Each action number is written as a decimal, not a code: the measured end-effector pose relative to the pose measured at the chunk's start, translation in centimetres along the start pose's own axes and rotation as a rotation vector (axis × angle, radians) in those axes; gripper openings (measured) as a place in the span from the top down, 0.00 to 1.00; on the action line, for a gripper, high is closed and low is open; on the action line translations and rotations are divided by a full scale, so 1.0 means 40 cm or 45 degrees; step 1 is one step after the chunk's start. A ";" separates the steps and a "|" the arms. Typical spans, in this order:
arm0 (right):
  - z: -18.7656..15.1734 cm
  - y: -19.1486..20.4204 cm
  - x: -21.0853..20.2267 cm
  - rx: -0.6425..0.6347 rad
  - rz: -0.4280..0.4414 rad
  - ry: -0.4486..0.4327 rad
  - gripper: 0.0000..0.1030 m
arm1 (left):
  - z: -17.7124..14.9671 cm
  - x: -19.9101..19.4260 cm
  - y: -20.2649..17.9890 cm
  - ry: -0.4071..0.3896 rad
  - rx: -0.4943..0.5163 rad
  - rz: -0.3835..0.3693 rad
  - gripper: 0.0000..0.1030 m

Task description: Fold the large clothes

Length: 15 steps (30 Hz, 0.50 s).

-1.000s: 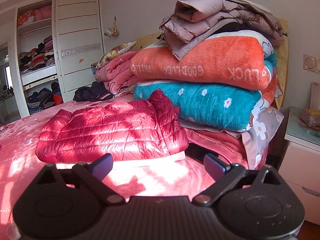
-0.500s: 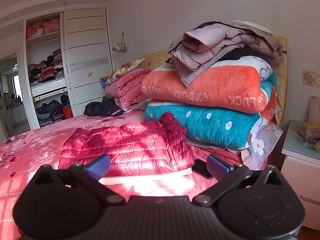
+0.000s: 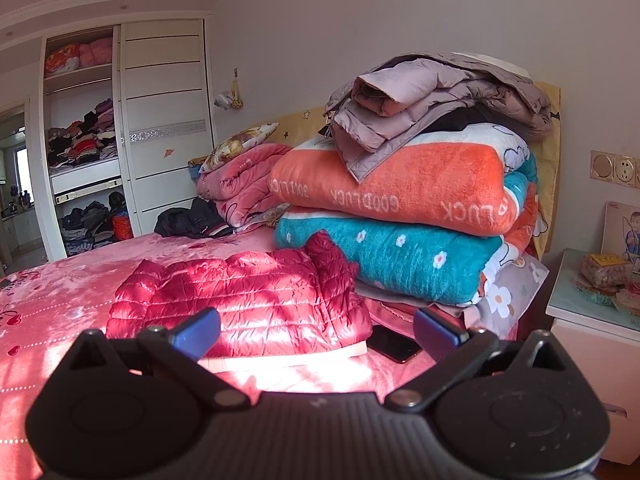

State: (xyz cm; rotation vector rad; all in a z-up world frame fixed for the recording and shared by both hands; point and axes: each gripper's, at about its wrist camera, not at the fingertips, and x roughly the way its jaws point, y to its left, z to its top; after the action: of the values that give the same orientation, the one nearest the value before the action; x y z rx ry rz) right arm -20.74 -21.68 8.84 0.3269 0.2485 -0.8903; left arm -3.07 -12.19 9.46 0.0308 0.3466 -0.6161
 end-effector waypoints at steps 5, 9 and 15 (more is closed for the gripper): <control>-0.005 -0.003 0.004 0.001 -0.006 0.004 0.01 | -0.001 -0.001 0.000 0.002 0.001 0.000 0.00; -0.008 -0.007 0.006 0.005 -0.012 0.004 0.01 | -0.003 -0.003 0.001 0.002 0.001 -0.002 0.00; -0.009 -0.017 0.010 0.019 -0.024 0.003 0.01 | -0.009 -0.003 0.002 0.012 -0.003 -0.015 0.00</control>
State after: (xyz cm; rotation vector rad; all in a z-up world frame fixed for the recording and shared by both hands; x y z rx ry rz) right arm -21.04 -22.23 8.25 0.3401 0.2471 -0.9111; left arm -3.24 -12.00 9.17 0.0299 0.3572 -0.6275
